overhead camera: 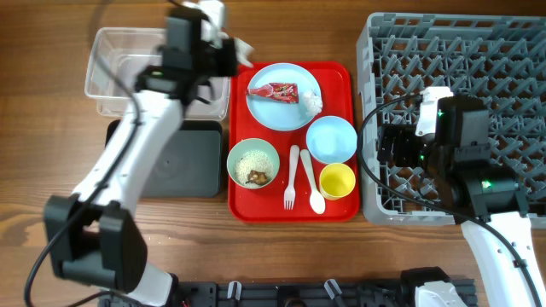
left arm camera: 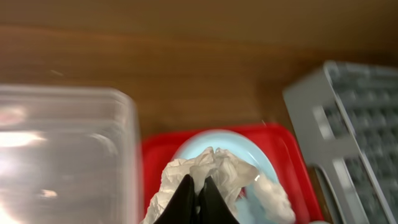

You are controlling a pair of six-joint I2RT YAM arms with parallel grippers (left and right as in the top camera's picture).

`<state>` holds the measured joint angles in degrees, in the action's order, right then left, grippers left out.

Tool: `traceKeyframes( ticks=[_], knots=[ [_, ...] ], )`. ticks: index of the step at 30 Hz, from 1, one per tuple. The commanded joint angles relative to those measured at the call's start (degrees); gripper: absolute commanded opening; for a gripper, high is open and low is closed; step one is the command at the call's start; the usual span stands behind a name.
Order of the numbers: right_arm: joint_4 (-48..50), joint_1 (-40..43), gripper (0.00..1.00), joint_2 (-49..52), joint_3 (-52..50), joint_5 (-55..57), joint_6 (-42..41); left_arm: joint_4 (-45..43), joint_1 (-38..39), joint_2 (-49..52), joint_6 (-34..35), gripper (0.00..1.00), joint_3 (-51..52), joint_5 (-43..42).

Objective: Sort waste into correct bins and load items into the dishwasher rack
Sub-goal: 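Carry the tissue with the left gripper into the clear bin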

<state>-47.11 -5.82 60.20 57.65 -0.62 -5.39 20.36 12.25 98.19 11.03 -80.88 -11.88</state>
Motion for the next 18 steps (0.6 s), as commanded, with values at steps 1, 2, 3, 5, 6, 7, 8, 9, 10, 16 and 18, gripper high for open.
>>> traceKeyframes(
  ticks=[1, 2, 3, 5, 6, 7, 8, 9, 10, 16, 18],
  knots=[
    [0.35, -0.11, 1.0, -0.04, 1.33, -0.74, -0.63, 0.26, -5.35, 0.9, -0.24, 0.12, -0.11, -0.07],
    [0.35, -0.11, 1.0, -0.04, 1.33, -0.74, -0.63, 0.26, -6.21, 1.36, -0.07, 0.13, -0.09, -0.09],
    [0.35, -0.11, 1.0, -0.04, 1.33, -0.74, -0.63, 0.33, -6.82, 1.97, -0.09, 0.17, -0.09, -0.07],
    [0.35, -0.11, 1.0, -0.04, 1.33, -0.74, -0.63, 0.55, -7.61, 2.89, -0.09, 0.24, -0.09, -0.09],
    [0.33, -0.11, 1.0, -0.04, 1.33, -0.74, -0.63, 0.72, -7.82, 3.15, -0.09, 0.29, -0.09, -0.09],
    [0.31, -0.11, 1.0, -0.04, 1.33, -0.74, -0.63, 0.85, -7.89, 3.3, -0.11, 0.43, -0.09, -0.09],
    [0.28, -0.11, 1.0, -0.04, 1.33, -0.74, -0.63, 0.9, -7.87, 3.3, -0.09, 0.56, -0.09, -0.11],
    [0.26, -0.11, 1.0, -0.04, 1.33, -0.74, -0.61, 0.85, -7.63, 3.1, -0.07, 0.66, -0.09, -0.35],
    [0.26, -0.11, 1.0, -0.04, 1.33, -0.74, -0.63, 0.85, -7.45, 2.91, -0.09, 0.69, -0.09, -0.68],
    [0.33, -0.11, 0.99, -0.04, 1.33, -0.74, -0.61, 0.55, -4.94, 1.55, 1.03, 1.0, -0.09, -13.46],
    [0.35, -0.11, 1.0, -0.04, 1.33, -0.74, -0.63, -0.11, -3.61, 1.79, 5.84, 1.0, -0.09, -14.58]
  ],
)
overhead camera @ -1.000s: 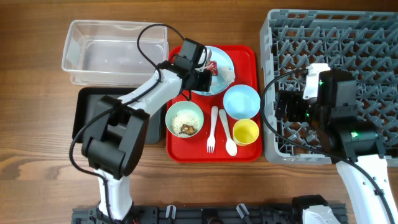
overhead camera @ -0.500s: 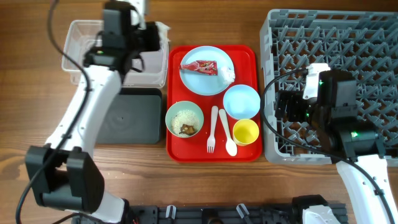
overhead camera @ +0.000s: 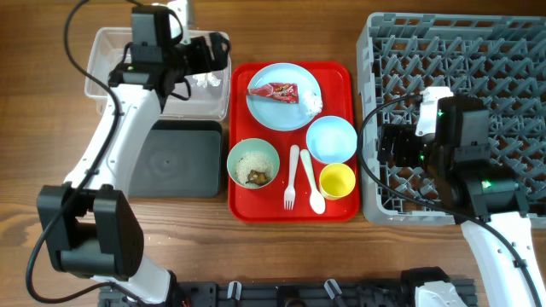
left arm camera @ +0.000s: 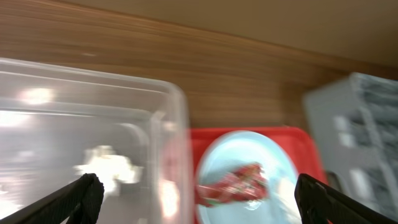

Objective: Sort waste into correct bins and load items into the dishwasher rack
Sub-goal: 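Carry the tissue with the left gripper into the clear bin, then return the left gripper to the plate and grasp the red wrapper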

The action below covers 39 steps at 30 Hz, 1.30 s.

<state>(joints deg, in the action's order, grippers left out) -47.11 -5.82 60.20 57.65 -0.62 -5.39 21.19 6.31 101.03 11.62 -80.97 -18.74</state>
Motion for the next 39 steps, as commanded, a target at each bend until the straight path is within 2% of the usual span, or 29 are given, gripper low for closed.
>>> traceKeyframes(
  ticks=[1, 5, 12, 14, 17, 19, 28, 34, 39],
  knots=[
    [0.35, -0.11, 1.0, -0.04, 1.33, -0.74, -0.63, -1.18, 3.48, -0.9, 8.94, 1.0, 0.0, -5.7],
    [0.35, -0.11, 1.0, -0.04, 1.33, -0.74, -0.68, -0.7, 8.48, -0.44, 19.04, 1.0, 0.02, 6.19],
    [0.31, -0.11, 1.0, -0.04, 1.33, -0.74, -0.76, -1.55, 20.31, 3.15, 22.01, 1.0, 0.02, 18.64],
    [0.24, -0.11, 1.0, -0.04, 1.33, -0.76, -0.79, -0.15, 21.88, 4.96, 28.33, 1.0, 0.02, 21.59],
    [0.26, -0.11, 1.0, -0.04, 1.33, -0.76, -0.79, 0.24, 22.84, 8.48, 39.26, 1.0, 0.02, 21.62],
    [0.24, -0.11, 1.0, -0.04, 1.33, -0.76, -0.79, -0.02, 22.86, 10.14, 41.83, 1.0, 0.02, 22.01],
    [0.0, -0.11, 1.0, -0.04, 1.33, -0.76, -0.76, -5.57, 22.58, 18.4, 45.9, 1.0, 0.02, 23.58],
    [-0.33, -0.11, 1.0, -0.04, 1.33, -0.76, -0.79, -7.21, 22.05, 20.31, 46.12, 1.0, 0.02, 24.7],
    [-0.55, -0.11, 1.0, -0.04, 1.33, -0.79, -0.79, -11.91, 21.51, 22.23, 46.07, 1.0, 0.02, 25.59]
  ],
)
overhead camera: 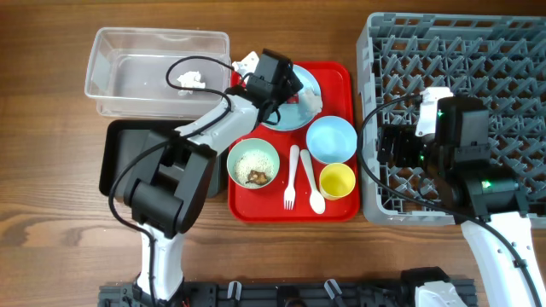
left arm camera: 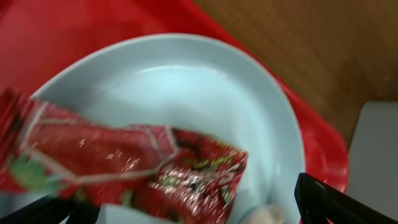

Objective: Sort waste into correct bins and load items into the dishwasher rack
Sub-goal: 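Return the left gripper to the plate and grasp the red wrapper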

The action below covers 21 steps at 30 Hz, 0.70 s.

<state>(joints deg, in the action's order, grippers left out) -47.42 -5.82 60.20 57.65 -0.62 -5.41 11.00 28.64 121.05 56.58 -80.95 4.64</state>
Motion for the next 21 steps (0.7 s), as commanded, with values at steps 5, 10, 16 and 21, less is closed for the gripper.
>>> traceKeyframes(
  ticks=[5, 10, 16, 21],
  knots=[
    [-0.74, -0.11, 0.99, -0.04, 1.33, -0.76, -0.74, -2.23, -1.7, 2.43, 1.11, 0.91, 0.0, 4.68],
    [-0.72, -0.11, 1.0, -0.04, 1.33, -0.79, -0.79, -2.29, -1.81, 2.45, 1.09, 0.65, 0.0, 5.55],
    [-0.87, -0.11, 1.0, -0.04, 1.33, -0.76, -0.76, -2.47, -1.81, 2.51, 1.09, 0.44, 0.0, 5.97],
    [-0.87, -0.11, 1.0, -0.04, 1.33, -0.79, -0.76, -2.45, -1.81, 2.51, 1.05, 0.39, 0.0, 5.95]
  ],
)
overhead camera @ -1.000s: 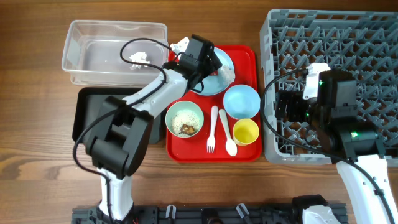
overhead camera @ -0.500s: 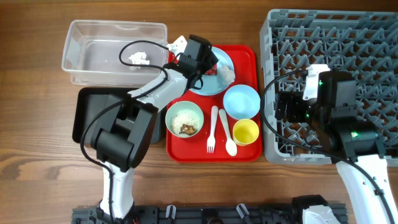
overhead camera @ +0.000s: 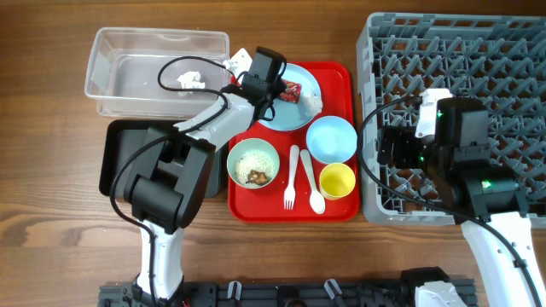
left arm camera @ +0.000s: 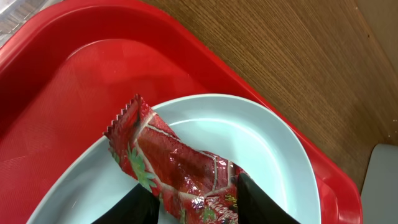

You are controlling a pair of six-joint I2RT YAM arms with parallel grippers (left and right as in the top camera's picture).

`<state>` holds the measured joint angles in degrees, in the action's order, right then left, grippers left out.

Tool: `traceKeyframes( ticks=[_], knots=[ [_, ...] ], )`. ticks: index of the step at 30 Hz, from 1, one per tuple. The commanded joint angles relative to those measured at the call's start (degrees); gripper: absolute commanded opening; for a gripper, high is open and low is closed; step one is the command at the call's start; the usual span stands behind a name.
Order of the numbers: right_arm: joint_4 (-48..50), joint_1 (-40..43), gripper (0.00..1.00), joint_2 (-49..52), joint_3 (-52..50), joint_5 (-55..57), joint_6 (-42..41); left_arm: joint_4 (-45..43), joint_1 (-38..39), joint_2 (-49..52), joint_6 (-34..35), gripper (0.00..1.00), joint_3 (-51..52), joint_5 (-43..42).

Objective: Sort waste into correct bins and load items into the dishwasher rack
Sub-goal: 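Return the left gripper to the plate and grasp the red wrapper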

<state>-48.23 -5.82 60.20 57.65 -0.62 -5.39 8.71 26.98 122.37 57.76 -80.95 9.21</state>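
Note:
A red snack wrapper (left arm camera: 168, 155) lies on the light blue plate (left arm camera: 267, 143) at the back of the red tray (left arm camera: 74, 93). My left gripper (left arm camera: 196, 202) is down on the plate, its two fingers pressed against the wrapper's sides, and the foil has buckled between them. From overhead the left gripper (overhead camera: 271, 85) covers most of the wrapper (overhead camera: 292, 89). A crumpled tissue (overhead camera: 189, 79) lies in the clear bin (overhead camera: 95, 85). My right gripper (overhead camera: 391, 147) hovers over the grey dishwasher rack (overhead camera: 478, 51); its jaws cannot be made out.
A second tissue wad (overhead camera: 314, 103) sits on the plate's right edge. The tray also holds a green bowl (overhead camera: 253, 164) with food scraps, a blue bowl (overhead camera: 331, 138), a yellow cup (overhead camera: 337, 180), a fork (overhead camera: 291, 177) and a spoon (overhead camera: 311, 186). A black bin (overhead camera: 128, 162) lies left of the tray.
My left gripper's fingers stood wide open around the wrapper; now they are drawn in against its sides and it has crumpled. The right arm has not moved.
My left gripper held a crumpled tissue beside the clear bin. Then it was open over the bin, with the tissue lying inside. Then it stood open over the red wrapper on the plate, and now it is shut on that wrapper.

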Motion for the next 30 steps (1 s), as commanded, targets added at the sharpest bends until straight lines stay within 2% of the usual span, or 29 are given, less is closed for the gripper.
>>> traceKeyframes(
  ticks=[1, 3, 11, 17, 21, 26, 30],
  knots=[
    [-0.09, -0.11, 1.0, -0.04, 1.33, -0.76, -0.76, -0.15, -0.15, 1.2, -0.11, 0.39, 0.0, 1.4],
    [-0.13, -0.11, 1.0, -0.04, 1.33, -0.76, -0.79, -0.15, -0.15, 1.2, -0.11, 0.39, 0.0, 1.4],
    [-0.11, -0.11, 1.0, -0.04, 1.33, -0.76, -0.76, 0.07, -0.15, 1.2, -0.11, 0.27, 0.0, 1.38],
    [-0.33, -0.11, 1.0, -0.04, 1.33, -0.76, -0.79, 1.18, -0.15, 1.2, -0.2, 0.25, 0.0, 1.36],
    [-0.35, -0.11, 1.0, -0.04, 1.33, -0.76, -0.79, 1.84, -0.15, 1.2, -0.31, 0.2, 0.0, 1.38],
    [-0.46, -0.11, 1.0, -0.04, 1.33, -0.76, -0.79, 1.81, -0.15, 1.2, -0.33, 0.05, 0.0, 1.38],
    [-0.5, -0.11, 1.0, -0.04, 1.33, -0.76, -0.79, 1.84, -0.15, 1.07, -1.42, 0.04, -0.02, 1.33]
  ],
)
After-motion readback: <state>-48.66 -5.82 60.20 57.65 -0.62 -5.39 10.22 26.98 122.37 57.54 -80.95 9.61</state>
